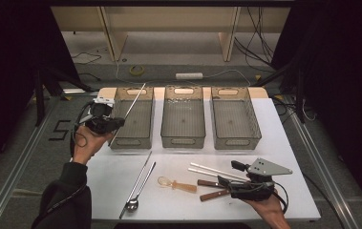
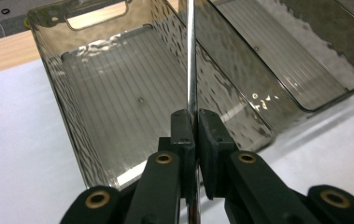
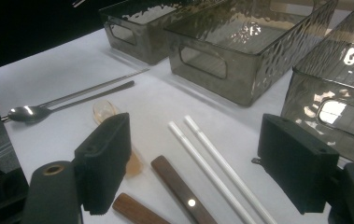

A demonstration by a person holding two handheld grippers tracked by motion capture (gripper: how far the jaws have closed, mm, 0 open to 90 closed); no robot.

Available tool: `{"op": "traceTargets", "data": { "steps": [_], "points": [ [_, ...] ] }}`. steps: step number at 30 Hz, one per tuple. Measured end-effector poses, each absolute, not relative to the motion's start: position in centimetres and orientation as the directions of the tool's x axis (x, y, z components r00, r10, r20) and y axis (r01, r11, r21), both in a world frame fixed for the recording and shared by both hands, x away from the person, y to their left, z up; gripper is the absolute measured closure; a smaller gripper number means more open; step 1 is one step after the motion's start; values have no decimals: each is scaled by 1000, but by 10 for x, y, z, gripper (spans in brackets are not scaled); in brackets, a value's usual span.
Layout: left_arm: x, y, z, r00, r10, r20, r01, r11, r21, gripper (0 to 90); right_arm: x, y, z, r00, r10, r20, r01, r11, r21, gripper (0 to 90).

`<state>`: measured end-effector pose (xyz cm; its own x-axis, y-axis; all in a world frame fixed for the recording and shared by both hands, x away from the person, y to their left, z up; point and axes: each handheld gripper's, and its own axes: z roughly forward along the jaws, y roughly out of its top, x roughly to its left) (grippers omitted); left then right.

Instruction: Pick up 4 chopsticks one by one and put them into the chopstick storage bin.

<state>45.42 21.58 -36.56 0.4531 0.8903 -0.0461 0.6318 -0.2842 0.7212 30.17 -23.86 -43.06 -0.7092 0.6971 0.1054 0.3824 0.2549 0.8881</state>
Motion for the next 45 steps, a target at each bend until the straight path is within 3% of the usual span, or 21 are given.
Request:
{"op": "traceTargets", "data": {
  "steps": [23,45],
  "points": [
    [499,225,-383,372,928,-8,628,-245,738,846,302,-238,-431,-713,693,107,383,258,887,268],
    [510,228,-407,329,944,-13,676,-225,702,844,302,-238,-432,-715,690,111,386,257,886,268]
  ]
}}
